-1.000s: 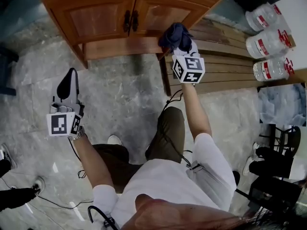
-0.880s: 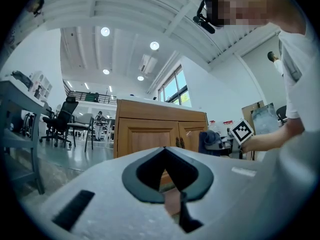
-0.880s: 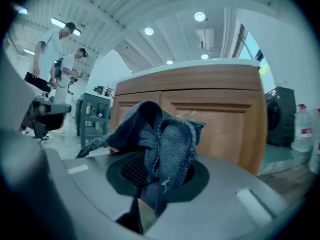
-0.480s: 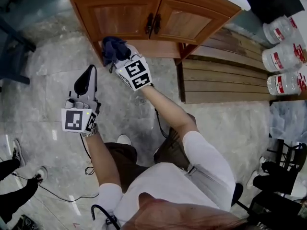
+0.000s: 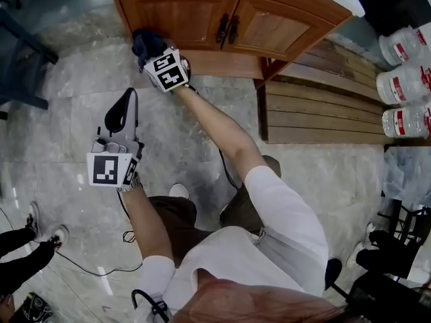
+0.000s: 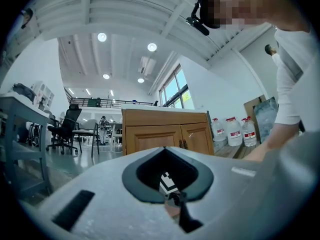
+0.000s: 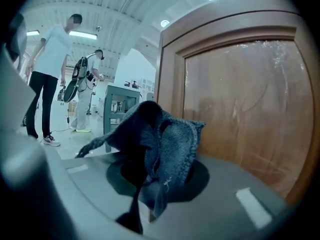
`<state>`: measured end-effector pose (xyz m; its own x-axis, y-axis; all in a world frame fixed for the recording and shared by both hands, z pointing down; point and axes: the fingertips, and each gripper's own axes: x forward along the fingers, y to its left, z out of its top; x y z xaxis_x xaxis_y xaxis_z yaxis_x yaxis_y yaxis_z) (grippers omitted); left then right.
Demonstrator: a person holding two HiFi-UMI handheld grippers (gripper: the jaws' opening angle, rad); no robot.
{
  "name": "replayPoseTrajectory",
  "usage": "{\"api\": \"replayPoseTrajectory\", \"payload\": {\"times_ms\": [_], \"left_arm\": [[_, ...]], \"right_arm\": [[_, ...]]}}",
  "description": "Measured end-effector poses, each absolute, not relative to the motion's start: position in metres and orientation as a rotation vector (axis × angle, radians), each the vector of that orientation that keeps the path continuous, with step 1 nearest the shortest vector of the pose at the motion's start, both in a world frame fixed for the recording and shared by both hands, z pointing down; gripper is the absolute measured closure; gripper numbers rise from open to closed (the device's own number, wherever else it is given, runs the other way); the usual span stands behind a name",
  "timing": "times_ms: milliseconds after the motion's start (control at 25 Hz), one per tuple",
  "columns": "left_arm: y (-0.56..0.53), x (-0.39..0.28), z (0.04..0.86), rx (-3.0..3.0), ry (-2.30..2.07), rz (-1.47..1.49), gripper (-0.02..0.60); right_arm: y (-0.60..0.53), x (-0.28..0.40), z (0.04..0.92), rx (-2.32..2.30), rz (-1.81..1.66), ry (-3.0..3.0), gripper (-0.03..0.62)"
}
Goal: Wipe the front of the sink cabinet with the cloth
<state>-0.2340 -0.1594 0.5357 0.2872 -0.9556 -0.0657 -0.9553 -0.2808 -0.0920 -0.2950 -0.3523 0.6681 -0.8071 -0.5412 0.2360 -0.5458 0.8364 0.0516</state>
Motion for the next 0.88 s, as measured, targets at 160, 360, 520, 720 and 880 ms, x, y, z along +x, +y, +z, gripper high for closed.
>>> {"api": "replayPoseTrajectory", "payload": {"times_ms": [160,360,520,720,880], "left_arm": [[-0.162,-0.231,0.536,-2.433,1.806,-0.004,0.580],[-0.165,-0.223,0.539,-2.447,1.784,-0.026,0.580],[-0.164,-0.220,0.543,-2.447,1.769,-0.080,0.580],[-0.167,-0.220,0.546,-2.460,1.759,-0.080,0.580],[-0.170,-0.215,0.551,-2.473,1.737,-0.103,0.580]], "right_arm": [[-0.357,-0.304,0.672,0.825,0.017,-2.757,0.502],[-0.359,-0.301,0.674,0.838,-0.022,-2.738,0.503],[-0.372,-0.270,0.673,0.914,0.027,-2.744,0.504],[-0.383,-0.221,0.672,1.012,0.018,-2.730,0.503],[-0.392,-0.174,0.675,1.105,0.022,-2.709,0.502]]}}
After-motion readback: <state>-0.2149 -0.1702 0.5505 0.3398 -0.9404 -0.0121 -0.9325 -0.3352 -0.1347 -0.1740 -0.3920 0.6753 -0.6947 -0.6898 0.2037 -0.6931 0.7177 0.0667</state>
